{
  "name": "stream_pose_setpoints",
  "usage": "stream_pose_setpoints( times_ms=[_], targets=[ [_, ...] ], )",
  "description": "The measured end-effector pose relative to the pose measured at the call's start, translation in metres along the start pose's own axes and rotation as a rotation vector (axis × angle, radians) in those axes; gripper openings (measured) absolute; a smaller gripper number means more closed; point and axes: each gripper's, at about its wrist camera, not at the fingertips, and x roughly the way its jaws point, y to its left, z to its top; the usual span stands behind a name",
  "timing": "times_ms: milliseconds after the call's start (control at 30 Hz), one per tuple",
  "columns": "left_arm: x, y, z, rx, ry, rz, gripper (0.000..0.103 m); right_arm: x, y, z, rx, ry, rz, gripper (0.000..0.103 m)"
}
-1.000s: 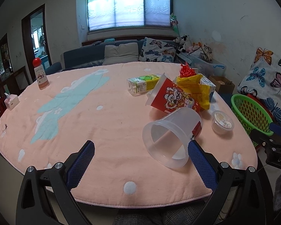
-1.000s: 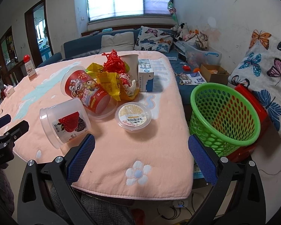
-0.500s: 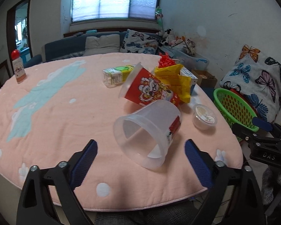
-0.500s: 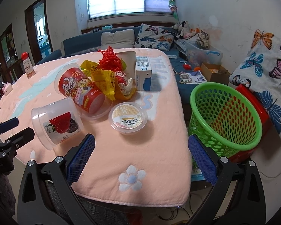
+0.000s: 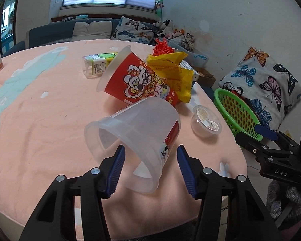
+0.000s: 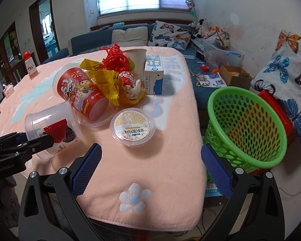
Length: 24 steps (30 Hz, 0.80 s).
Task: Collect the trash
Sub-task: 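Grasp the clear plastic cup with the left gripper while the right gripper grasps the round dessert cup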
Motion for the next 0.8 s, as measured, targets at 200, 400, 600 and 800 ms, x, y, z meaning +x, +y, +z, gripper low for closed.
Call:
stream_pose_setpoints(
  times_ms=[200, 400, 600, 800],
  targets=[
    [0.008, -0.001, 0.005, -0.008, 0.011, -0.054, 0.035, 0.019, 0.001, 0.005, -0.005, 0.026, 0.052, 0.097],
    [0.006, 0.003, 0.007, -0.007, 0.004, -0.115, 0.016, 0.04, 0.005, 0.012, -0.011, 0.061, 0.094, 0.097],
    [-0.003, 0.007, 0.007, 0.004, -0.005, -0.128, 0.007, 0.057, 0.014, 0.016, -0.039, 0.085, 0.106, 0.097],
    [-0.017, 0.013, 0.008, 0.029, -0.028, -0.123, 0.006, 0.074, 0.016, 0.02, -0.045, 0.109, 0.1, 0.096]
  ],
)
